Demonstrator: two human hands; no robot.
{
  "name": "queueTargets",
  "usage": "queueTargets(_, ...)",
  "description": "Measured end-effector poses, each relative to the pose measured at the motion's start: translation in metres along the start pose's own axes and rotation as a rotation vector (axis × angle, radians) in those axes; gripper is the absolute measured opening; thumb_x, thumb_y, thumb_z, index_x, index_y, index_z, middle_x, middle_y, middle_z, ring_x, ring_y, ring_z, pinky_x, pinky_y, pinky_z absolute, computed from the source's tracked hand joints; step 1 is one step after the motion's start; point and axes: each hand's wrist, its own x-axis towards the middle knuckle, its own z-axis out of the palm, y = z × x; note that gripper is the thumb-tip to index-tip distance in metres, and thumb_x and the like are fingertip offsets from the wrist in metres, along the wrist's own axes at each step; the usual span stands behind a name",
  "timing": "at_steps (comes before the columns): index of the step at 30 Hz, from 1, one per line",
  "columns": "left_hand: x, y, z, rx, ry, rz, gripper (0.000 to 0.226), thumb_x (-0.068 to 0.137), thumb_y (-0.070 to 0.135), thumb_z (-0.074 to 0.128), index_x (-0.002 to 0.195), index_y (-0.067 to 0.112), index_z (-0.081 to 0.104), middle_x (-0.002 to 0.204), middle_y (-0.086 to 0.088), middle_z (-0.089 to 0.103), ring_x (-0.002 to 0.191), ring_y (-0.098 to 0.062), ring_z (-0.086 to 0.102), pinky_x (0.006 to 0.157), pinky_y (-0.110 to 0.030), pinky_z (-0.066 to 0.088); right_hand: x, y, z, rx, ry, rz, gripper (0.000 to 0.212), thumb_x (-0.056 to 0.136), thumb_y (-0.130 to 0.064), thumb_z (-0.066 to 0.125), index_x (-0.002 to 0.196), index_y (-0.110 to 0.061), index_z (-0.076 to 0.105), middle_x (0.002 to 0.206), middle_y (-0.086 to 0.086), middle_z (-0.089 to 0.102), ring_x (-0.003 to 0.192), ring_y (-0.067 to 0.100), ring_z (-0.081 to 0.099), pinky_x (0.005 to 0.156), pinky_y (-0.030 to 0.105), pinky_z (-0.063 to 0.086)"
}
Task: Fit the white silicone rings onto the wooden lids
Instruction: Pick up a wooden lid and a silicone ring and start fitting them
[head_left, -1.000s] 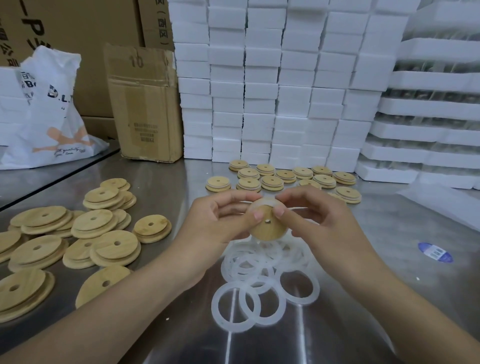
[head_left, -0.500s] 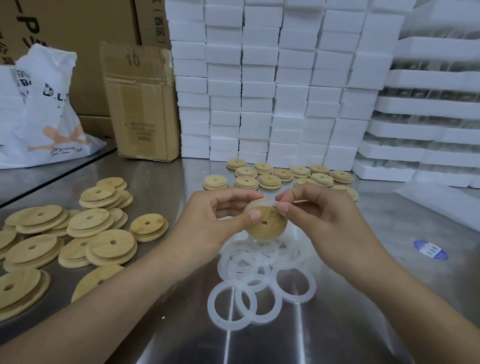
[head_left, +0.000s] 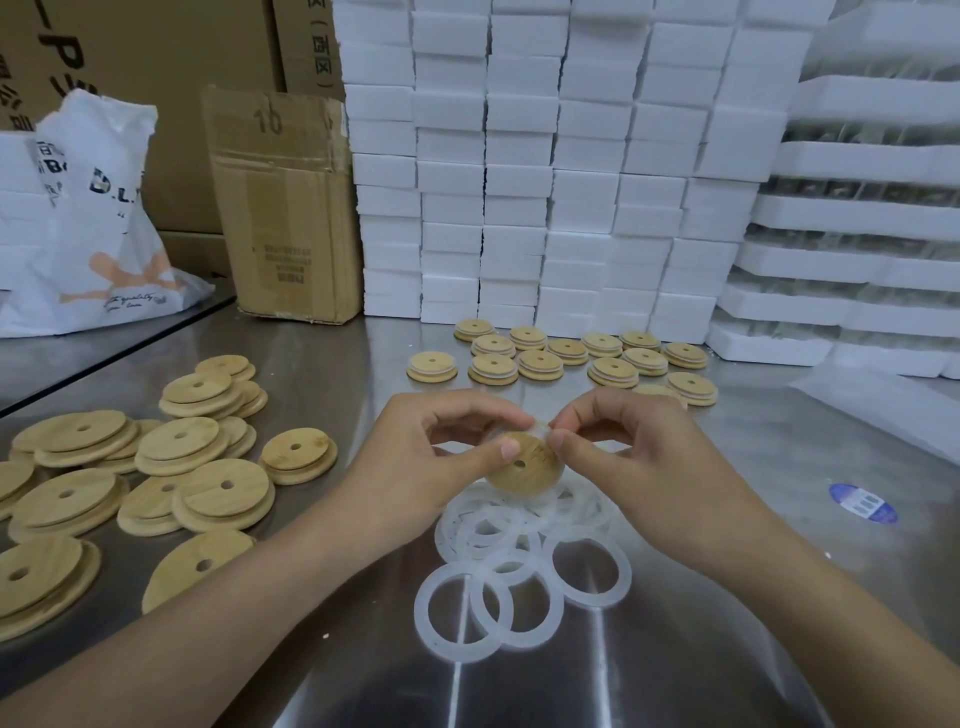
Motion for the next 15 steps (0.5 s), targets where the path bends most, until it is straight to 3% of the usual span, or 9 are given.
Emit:
queueTargets(5, 0.0035, 0.0021, -0.0024, -0.009, -0.04, 0.028, 0.025, 0.089, 0.02, 0.083, 0.108, 0.036, 0.079, 0.109, 0.008, 0.08, 0.105, -0.017, 0.077, 0.085, -0.029, 0.063, -0.0024, -0.0029, 0.0041, 0.007, 0.061, -0.042, 0.015, 0.098, -0.02, 0.07, 0.084, -0.023, 0.071, 0.088, -0.005, 0.076, 0.08, 0.018, 0.074, 0.075, 0.042, 0.06)
queueTargets(9, 0.0042, 0.0011, -0.0038, 0.024, -0.055, 0.025, 0.027, 0.089, 0.026, 0.081, 0.112, 0.039, 0.078, 0.113, 0.01, 0.08, 0.107, -0.018, 0.076, 0.087, -0.037, 0.065, -0.0043, -0.0051, 0.003, -0.003, 0.049, -0.077, 0.015, 0.097, -0.02, 0.072, 0.083, -0.025, 0.072, 0.09, -0.005, 0.076, 0.082, 0.019, 0.073, 0.08, 0.048, 0.059)
queueTargets(12, 0.0036, 0.0021, -0.0039, 0.021, -0.066, 0.033, 0.029, 0.092, 0.022, 0.08, 0.115, 0.04, 0.078, 0.114, 0.012, 0.08, 0.107, -0.015, 0.076, 0.087, -0.03, 0.062, -0.0048, -0.0063, 0.0037, -0.02, 0.071, -0.099, 0.014, 0.095, -0.019, 0.072, 0.083, -0.025, 0.071, 0.09, -0.008, 0.075, 0.089, 0.014, 0.073, 0.086, 0.05, 0.058)
queueTargets(15, 0.0042, 0.0047, -0.0027, -0.025, -0.071, 0.043, 0.031, 0.095, 0.01, 0.08, 0.119, 0.029, 0.079, 0.116, 0.009, 0.08, 0.107, -0.017, 0.077, 0.093, -0.028, 0.061, -0.0061, -0.0071, 0.0051, -0.043, 0.144, -0.158, 0.013, 0.094, -0.018, 0.071, 0.084, -0.026, 0.069, 0.092, -0.01, 0.073, 0.094, 0.013, 0.071, 0.089, 0.046, 0.057)
